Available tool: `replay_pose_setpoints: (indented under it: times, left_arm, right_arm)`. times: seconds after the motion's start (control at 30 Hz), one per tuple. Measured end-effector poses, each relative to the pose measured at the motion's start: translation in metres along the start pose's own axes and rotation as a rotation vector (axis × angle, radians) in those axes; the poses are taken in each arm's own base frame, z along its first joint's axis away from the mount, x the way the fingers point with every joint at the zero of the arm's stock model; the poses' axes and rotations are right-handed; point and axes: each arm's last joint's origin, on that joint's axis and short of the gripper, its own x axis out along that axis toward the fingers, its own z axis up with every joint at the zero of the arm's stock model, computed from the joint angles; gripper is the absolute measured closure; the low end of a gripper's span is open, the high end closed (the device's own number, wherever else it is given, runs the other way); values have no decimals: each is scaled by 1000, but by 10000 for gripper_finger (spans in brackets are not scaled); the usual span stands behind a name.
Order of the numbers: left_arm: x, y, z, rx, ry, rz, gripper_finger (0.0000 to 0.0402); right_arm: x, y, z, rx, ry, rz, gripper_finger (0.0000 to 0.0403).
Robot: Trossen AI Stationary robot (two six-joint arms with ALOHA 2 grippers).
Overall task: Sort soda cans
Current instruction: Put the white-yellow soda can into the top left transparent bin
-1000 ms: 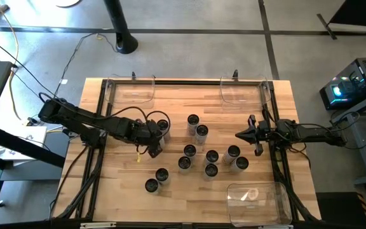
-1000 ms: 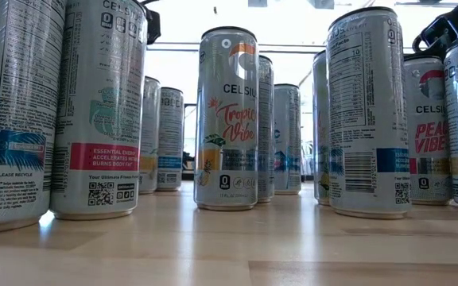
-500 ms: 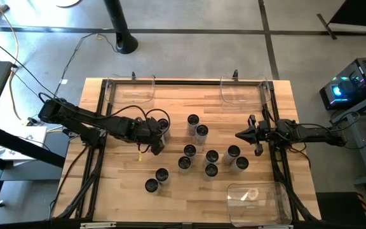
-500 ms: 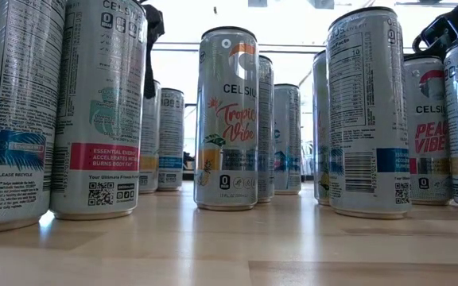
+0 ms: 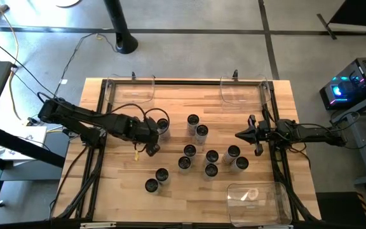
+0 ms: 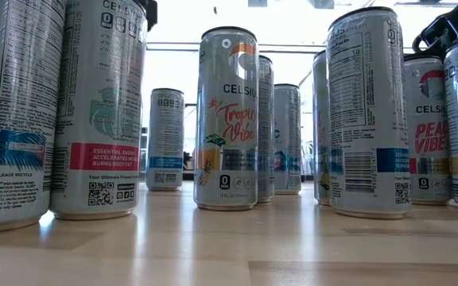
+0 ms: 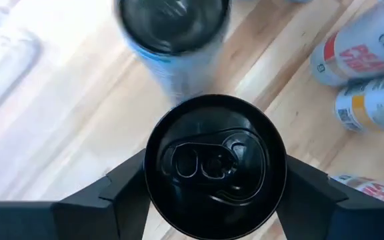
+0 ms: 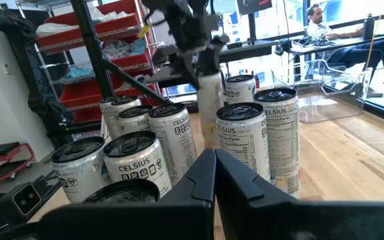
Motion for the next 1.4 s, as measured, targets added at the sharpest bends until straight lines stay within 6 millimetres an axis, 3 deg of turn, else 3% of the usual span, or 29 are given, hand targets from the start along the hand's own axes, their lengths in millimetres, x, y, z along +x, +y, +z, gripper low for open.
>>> replay_pose_setpoints:
  times: [0.27, 0.5, 0.77, 0.93, 1.07, 1.4]
  left_arm:
    - [-44, 29, 22, -27, 17, 186, 160]
    - [-57, 66, 62, -13, -69, 275, 160]
    - [-60, 129, 102, -67, -187, 378, 160]
    - [-54, 183, 120, -164, -205, 340, 160]
    - [-33, 218, 123, -232, -216, 282, 160]
    - [40, 235, 103, -261, -243, 185, 160]
  right_arm:
    - [0, 0, 0, 0, 0, 0, 403]
    - [0, 0, 0, 0, 0, -1, 403]
    - [0, 0, 0, 0, 1, 0, 403]
    - [0, 0, 0, 0, 1, 0, 403]
    - [0, 0, 0, 0, 1, -1, 403]
    - [0, 0, 0, 0, 1, 0, 403]
